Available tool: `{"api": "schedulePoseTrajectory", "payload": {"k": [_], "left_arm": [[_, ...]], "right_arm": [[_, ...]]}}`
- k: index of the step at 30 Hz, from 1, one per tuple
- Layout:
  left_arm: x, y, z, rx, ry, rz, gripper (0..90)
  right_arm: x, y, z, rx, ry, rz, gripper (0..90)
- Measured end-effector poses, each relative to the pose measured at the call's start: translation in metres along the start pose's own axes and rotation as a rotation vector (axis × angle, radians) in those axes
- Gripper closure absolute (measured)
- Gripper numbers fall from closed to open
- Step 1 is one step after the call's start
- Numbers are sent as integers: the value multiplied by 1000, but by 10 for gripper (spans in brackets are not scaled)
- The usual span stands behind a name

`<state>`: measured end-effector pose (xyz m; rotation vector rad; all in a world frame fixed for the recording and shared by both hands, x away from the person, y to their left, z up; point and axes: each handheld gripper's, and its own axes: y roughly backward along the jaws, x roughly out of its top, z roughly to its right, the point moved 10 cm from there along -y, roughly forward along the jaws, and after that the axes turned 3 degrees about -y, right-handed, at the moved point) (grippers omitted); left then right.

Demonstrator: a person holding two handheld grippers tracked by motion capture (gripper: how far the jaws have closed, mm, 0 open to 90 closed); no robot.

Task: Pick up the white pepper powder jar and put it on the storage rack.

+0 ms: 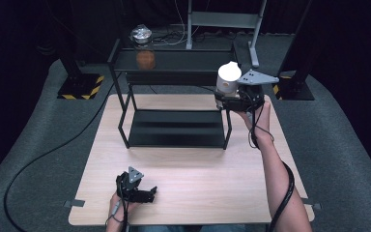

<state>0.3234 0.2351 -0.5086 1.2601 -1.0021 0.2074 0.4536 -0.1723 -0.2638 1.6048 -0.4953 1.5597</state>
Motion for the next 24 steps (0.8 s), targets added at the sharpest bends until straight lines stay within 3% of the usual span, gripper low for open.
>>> {"api": "schedulePoseTrajectory", "payload": {"k": [24], "left_arm": [[0, 0, 0, 0, 0, 1, 3]], "right_arm": [[33, -5, 8, 6, -6, 16, 298]]}}
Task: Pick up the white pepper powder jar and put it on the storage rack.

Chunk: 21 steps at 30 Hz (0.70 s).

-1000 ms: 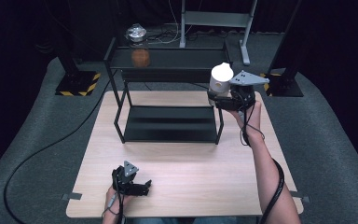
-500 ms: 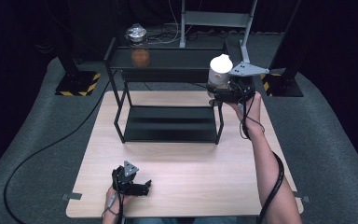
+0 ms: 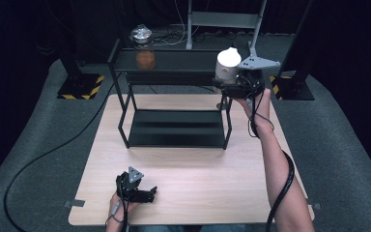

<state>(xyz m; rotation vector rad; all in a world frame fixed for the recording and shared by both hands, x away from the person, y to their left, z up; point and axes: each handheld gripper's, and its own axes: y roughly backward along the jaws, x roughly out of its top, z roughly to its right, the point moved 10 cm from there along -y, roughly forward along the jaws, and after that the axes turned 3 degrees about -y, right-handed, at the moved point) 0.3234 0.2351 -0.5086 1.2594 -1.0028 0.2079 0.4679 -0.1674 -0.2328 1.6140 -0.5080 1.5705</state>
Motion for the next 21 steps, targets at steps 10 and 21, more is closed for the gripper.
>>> {"api": "schedulePoseTrajectory", "payload": {"k": [10, 21], "left_arm": [[0, 0, 0, 0, 0, 0, 3], [0, 0, 0, 0, 0, 0, 3]], "right_arm": [[12, -4, 0, -6, 11, -6, 298], [26, -8, 2, -10, 11, -2, 298]]}}
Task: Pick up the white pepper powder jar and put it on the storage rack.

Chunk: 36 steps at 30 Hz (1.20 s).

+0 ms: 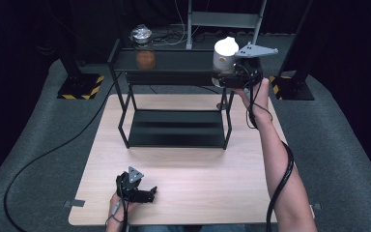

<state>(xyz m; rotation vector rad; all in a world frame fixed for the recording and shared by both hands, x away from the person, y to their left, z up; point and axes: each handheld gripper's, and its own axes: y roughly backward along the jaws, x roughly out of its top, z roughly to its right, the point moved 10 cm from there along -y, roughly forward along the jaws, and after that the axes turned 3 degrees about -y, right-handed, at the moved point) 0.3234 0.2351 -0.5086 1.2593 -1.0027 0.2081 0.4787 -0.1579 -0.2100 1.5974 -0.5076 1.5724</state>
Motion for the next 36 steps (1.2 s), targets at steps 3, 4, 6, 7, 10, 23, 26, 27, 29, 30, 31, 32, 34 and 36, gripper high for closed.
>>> {"api": "schedulePoseTrajectory", "payload": {"k": [3, 4, 6, 7, 10, 23, 26, 27, 29, 30, 31, 32, 34, 36], "left_arm": [[0, 0, 0, 0, 2, 1, 3], [0, 0, 0, 0, 2, 1, 4], [0, 0, 0, 0, 2, 1, 3], [0, 0, 0, 0, 1, 0, 3], [0, 0, 0, 0, 0, 0, 3], [0, 0, 0, 0, 1, 0, 3], [0, 0, 0, -1, 0, -2, 3], [0, 0, 0, -1, 1, -2, 3], [0, 0, 0, -1, 0, -2, 3], [0, 0, 0, -1, 0, -2, 3], [0, 0, 0, -1, 0, -2, 3], [0, 0, 0, -1, 0, -2, 3], [0, 0, 0, -1, 0, -2, 3], [0, 0, 0, -1, 0, -2, 3]], "right_arm": [[4, -1, 0, -1, 1, 5, 298], [4, -1, 0, -1, 1, 5, 298], [8, -2, 1, -7, 2, 7, 298], [9, -3, 1, -7, 0, 8, 298], [12, -4, 3, -12, -5, 8, 298], [27, -14, 8, -18, -12, 10, 298], [30, -17, 10, -20, -15, 7, 298], [31, -18, 10, -22, -17, 7, 298], [32, -21, 13, -25, -25, 5, 298], [33, -22, 13, -27, -27, 3, 298], [33, -24, 15, -28, -30, -1, 298], [33, -24, 15, -28, -30, -1, 298], [34, -27, 17, -34, -32, -5, 298], [35, -30, 20, -36, -46, -9, 298]]}}
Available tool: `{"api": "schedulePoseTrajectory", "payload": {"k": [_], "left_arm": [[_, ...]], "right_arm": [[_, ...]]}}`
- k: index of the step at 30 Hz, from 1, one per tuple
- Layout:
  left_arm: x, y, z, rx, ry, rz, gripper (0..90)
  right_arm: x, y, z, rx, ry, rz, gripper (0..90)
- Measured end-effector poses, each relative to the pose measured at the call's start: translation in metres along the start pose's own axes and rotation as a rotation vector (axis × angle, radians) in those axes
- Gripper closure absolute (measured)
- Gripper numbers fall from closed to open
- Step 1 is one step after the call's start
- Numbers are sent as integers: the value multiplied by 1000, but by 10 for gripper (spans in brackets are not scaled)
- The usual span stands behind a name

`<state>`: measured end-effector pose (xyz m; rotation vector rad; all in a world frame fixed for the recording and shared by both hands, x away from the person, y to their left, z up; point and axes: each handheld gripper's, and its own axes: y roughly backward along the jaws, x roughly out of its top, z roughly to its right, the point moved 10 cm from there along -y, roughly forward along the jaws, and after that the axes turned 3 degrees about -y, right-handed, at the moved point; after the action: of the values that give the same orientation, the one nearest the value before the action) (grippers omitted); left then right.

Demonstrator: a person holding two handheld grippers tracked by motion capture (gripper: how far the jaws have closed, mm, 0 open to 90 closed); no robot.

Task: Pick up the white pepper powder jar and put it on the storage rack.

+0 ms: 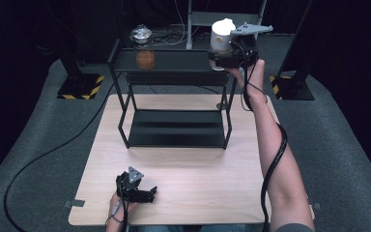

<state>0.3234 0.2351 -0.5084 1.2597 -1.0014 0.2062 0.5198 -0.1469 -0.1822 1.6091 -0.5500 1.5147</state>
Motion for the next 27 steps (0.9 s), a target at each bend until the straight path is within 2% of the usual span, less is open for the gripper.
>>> {"api": "schedulePoseTrajectory", "payload": {"k": [14, 27], "left_arm": [[0, 0, 0, 0, -1, 0, 3], [0, 0, 0, 0, 0, 0, 4]], "right_arm": [[-3, -22, 15, -27, -57, -38, 298], [-3, -34, 22, -58, -103, -55, 298]]}}
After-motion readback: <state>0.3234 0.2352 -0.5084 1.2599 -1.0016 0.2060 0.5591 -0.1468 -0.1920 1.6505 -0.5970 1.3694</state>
